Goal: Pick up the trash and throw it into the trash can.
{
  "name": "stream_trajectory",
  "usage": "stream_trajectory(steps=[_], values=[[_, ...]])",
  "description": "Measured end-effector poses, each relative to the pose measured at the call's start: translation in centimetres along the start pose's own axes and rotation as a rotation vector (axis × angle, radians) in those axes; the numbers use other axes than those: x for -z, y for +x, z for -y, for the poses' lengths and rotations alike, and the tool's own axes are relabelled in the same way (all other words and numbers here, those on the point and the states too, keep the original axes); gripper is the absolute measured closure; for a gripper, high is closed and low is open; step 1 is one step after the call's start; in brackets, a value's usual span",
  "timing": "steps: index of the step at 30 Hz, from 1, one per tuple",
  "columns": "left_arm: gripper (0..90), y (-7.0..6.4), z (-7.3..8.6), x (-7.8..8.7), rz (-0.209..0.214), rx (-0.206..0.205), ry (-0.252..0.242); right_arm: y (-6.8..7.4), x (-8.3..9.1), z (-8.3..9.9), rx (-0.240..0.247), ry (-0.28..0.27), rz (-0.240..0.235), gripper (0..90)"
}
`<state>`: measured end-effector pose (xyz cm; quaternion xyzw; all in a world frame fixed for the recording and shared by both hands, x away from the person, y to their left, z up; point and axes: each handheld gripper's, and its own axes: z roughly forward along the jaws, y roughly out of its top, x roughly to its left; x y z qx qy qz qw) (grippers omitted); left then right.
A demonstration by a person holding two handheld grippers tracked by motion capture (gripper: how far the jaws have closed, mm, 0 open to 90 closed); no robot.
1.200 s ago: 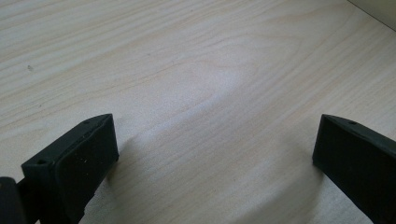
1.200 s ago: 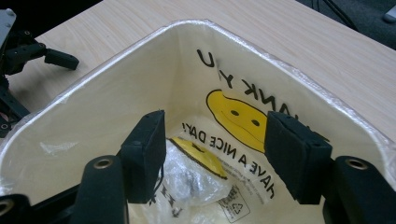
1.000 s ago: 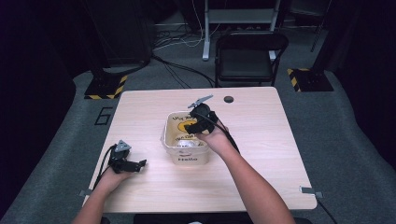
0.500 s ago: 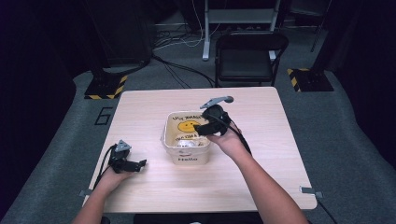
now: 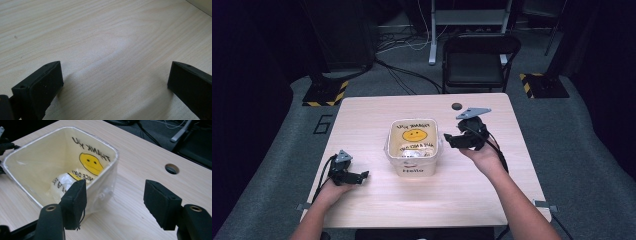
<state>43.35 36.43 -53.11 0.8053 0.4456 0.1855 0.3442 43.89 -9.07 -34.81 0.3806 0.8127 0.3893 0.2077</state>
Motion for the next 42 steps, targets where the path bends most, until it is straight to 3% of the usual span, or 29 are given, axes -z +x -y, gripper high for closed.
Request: stream_trajectory(steps=[7,18,23,33,36,42], values=[[0.0,0.0,0.0,0.0,-0.001,0.001,-0.001,-1.0,1.5,1.8,-0.025,-0.012,0.025,32.7],[0.0,0.0,0.0,0.0,-0.001,0.002,0.000,-1.5,2.0,5.1,-0.054,-0.023,0.067,31.1],[0.0,0.0,0.0,0.0,-0.001,0.002,0.000,-1.8,1.8,7.5,-0.075,-0.025,0.086,31.2],[0.0,0.0,0.0,0.0,-0.003,0.002,0.000,-2.6,1.1,11.7,-0.166,-0.041,0.123,30.9],[0.0,0.0,0.0,0.0,-0.002,0.002,0.000,-2.5,0.9,13.0,-0.158,-0.033,0.139,30.3],[0.0,0.0,0.0,0.0,-0.002,0.002,-0.001,-2.8,0.0,15.2,-0.198,-0.027,0.154,19.7]])
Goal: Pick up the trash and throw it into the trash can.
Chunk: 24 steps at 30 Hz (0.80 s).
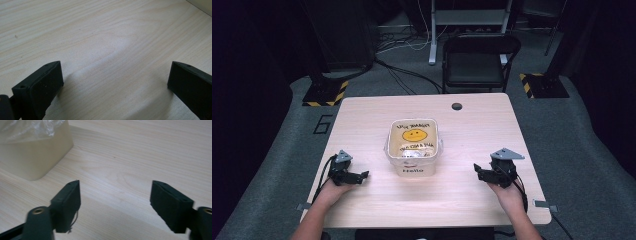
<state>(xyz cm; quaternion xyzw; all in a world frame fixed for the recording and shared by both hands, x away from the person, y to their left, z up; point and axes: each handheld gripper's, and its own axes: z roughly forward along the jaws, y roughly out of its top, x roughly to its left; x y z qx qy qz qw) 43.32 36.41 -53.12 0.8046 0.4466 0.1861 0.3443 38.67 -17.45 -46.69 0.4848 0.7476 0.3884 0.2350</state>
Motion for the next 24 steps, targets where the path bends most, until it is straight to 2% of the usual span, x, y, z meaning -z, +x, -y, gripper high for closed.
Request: stream_trajectory(steps=[3,5,8,10,11,15,17,20,22,24], values=[[0.0,0.0,0.0,0.0,0.000,0.000,0.000,-0.6,-0.7,0.7,-0.028,0.016,-0.014,14.2],[0.0,0.0,0.0,0.0,-0.001,0.000,0.000,-0.8,-1.2,1.2,-0.047,0.033,0.009,14.1],[0.0,0.0,0.0,0.0,-0.001,0.000,0.000,-1.0,-2.0,1.7,-0.115,0.062,0.053,10.5],[0.0,0.0,0.0,0.0,-0.001,0.000,0.000,-1.1,-2.4,1.9,-0.143,0.054,0.052,6.0],[0.0,0.0,0.0,0.0,-0.001,0.000,0.000,-1.1,-2.5,2.0,-0.140,0.050,0.048,5.0],[0.0,0.0,0.0,0.0,-0.001,0.001,0.000,-0.8,-3.3,2.5,-0.034,0.100,0.070,4.9],[0.0,0.0,0.0,0.0,-0.001,0.000,0.000,-0.6,-3.4,2.7,0.001,0.114,0.075,4.9],[0.0,0.0,0.0,0.0,-0.001,0.001,0.000,-0.8,-3.5,3.0,0.028,0.123,0.080,5.7],[0.0,0.0,0.0,0.0,-0.001,0.000,0.000,-0.9,-3.4,3.4,0.062,0.136,0.107,6.2],[0.0,0.0,0.0,0.0,-0.001,-0.001,0.003,-1.1,-3.4,3.6,0.067,0.144,0.120,6.4]])
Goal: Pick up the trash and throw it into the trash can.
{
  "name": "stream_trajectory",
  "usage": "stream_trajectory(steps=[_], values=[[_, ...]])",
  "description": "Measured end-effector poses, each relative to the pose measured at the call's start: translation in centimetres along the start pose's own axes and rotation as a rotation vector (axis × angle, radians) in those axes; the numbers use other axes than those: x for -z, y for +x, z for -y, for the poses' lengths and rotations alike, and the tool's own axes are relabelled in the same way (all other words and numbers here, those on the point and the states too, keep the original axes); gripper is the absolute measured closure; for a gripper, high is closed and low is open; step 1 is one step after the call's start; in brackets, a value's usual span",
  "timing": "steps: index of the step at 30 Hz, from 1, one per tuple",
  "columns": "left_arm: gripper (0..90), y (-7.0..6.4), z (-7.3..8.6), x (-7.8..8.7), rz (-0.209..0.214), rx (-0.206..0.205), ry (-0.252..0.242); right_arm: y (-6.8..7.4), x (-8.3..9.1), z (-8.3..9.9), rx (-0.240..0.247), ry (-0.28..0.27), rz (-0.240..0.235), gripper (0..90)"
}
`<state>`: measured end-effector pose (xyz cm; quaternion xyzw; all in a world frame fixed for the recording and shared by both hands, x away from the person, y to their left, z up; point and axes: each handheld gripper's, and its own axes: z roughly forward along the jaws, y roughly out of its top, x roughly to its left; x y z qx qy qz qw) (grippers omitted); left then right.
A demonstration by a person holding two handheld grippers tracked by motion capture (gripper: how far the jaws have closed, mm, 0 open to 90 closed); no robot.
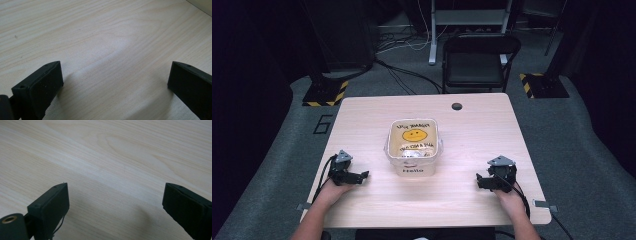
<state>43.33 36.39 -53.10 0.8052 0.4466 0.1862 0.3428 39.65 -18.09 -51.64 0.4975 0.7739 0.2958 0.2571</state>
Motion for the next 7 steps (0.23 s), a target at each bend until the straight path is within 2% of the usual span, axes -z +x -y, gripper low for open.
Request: stream_trajectory(steps=[7], values=[[0.0,0.01,-0.02,-0.01,0.000,-0.003,0.001,-0.79,-0.16,0.51,-0.030,0.014,0.020,6.9]])
